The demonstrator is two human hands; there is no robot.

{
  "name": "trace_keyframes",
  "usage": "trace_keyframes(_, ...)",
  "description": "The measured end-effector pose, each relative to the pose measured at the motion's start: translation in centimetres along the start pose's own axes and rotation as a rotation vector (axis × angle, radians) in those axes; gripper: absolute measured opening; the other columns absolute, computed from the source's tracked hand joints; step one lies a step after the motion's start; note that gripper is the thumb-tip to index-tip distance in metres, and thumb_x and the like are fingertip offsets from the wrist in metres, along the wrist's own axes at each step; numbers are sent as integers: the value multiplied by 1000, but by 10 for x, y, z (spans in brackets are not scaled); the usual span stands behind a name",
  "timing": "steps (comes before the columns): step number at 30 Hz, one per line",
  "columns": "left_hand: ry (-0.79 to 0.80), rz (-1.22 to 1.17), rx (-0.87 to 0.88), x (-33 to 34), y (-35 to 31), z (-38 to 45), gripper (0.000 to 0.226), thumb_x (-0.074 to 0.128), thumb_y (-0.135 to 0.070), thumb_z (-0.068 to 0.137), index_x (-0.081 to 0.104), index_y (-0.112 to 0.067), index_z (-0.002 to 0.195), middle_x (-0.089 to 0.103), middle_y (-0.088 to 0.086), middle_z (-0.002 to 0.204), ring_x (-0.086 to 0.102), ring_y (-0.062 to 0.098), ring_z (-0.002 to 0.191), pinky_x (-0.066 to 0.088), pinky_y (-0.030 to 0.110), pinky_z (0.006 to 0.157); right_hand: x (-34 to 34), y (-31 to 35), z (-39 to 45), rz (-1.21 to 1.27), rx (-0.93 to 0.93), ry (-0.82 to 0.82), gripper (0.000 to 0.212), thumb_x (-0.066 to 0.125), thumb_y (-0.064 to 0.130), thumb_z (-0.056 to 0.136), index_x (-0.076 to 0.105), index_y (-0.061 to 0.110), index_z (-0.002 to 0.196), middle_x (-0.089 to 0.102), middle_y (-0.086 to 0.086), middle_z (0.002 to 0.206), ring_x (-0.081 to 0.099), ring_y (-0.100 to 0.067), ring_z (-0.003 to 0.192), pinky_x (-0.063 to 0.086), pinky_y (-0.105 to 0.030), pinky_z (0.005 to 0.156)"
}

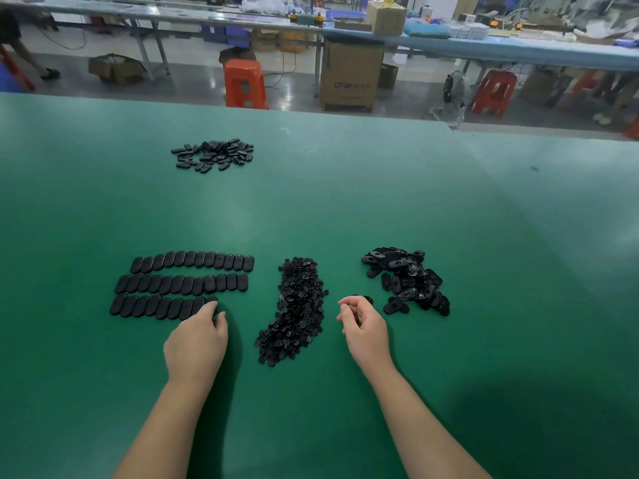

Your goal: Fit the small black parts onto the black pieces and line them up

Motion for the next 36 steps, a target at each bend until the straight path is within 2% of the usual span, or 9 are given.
trace_keyframes(4, 24, -106, 141, 5, -20, -1, 28, 52, -27, 101, 69, -25, 124, 68, -5, 81, 58, 16, 64, 43, 26, 50, 0, 1, 0, 3, -1, 0, 19, 56, 21, 101, 63, 35, 90, 70, -2, 80, 51, -7, 57, 45, -28, 54)
trace_keyframes(9, 56, -192, 285, 17, -59, 5, 23, 56, -30, 101, 74, -26, 113, 59, -10, 83, 57, 12, 70, 41, 24, 50, 1, 2, 0, 3, 8, 10, 19, 56, 19, 101, 64, 33, 91, 71, -2, 79, 51, -8, 57, 44, -26, 53)
trace_keyframes(15, 102, -245, 250, 34, -75, 23, 26, 58, -41, 99, 77, -24, 101, 57, -10, 83, 57, 14, 76, 41, 29, 61, 2, 2, 0, -2, 11, 17, 19, 56, 19, 101, 64, 33, 90, 70, -6, 80, 48, -8, 54, 41, -25, 50)
trace_keyframes(21, 60, -357, 258, 44, -70, 21, 20, 58, -27, 97, 78, -20, 97, 58, -12, 83, 54, 11, 75, 50, 38, 78, 3, 0, 1, -11, 9, 24, 21, 56, 17, 101, 63, 34, 90, 70, -8, 80, 44, -7, 51, 38, -23, 47)
trace_keyframes(26, 130, -364, 282, 45, -67, 24, 15, 63, -29, 94, 77, -28, 98, 58, -15, 87, 57, 12, 78, 49, 36, 78, 2, 0, 1, -36, -13, 6, 18, 56, 15, 100, 64, 30, 94, 64, 1, 74, 47, -5, 56, 43, -22, 53)
trace_keyframes(29, 136, -371, 290, 45, -67, 23, 13, 66, -29, 92, 78, -29, 97, 58, -16, 85, 56, 9, 77, 50, 38, 80, -4, 5, 10, -99, 10, 14, 14, 55, 19, 102, 62, 31, 101, 62, 4, 90, 60, -12, 71, 57, -31, 64)
trace_keyframes(32, 132, -380, 286, 44, -68, 22, 11, 68, -29, 91, 78, -30, 94, 57, -15, 82, 56, 8, 74, 49, 37, 78, -17, 8, 26, -164, 52, 7, 14, 57, 21, 101, 64, 28, 112, 61, 1, 113, 59, -7, 77, 50, -25, 72)
trace_keyframes(34, 130, -375, 289, 44, -68, 21, 9, 68, -29, 91, 78, -31, 92, 57, -15, 81, 55, 8, 74, 48, 36, 76, -26, 9, 35, -359, 24, 26, 25, 57, 22, 102, 63, 24, 126, 53, 2, 125, 57, -7, 80, 44, -24, 80)
trace_keyframes(36, 137, -377, 288, 44, -68, 21, 9, 69, -30, 91, 77, -32, 91, 57, -16, 82, 55, 8, 74, 48, 35, 74, -31, 8, 39, -569, 22, 87, 35, 55, 24, 103, 56, 23, 138, 47, 3, 135, 58, -14, 83, 45, -27, 78)
Point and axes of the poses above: each hand's wrist, its own z-axis towards the middle knuckle, its own x-axis out of the palm, y = z × x, the point moved 3 cm from there along z, towards the middle knuckle
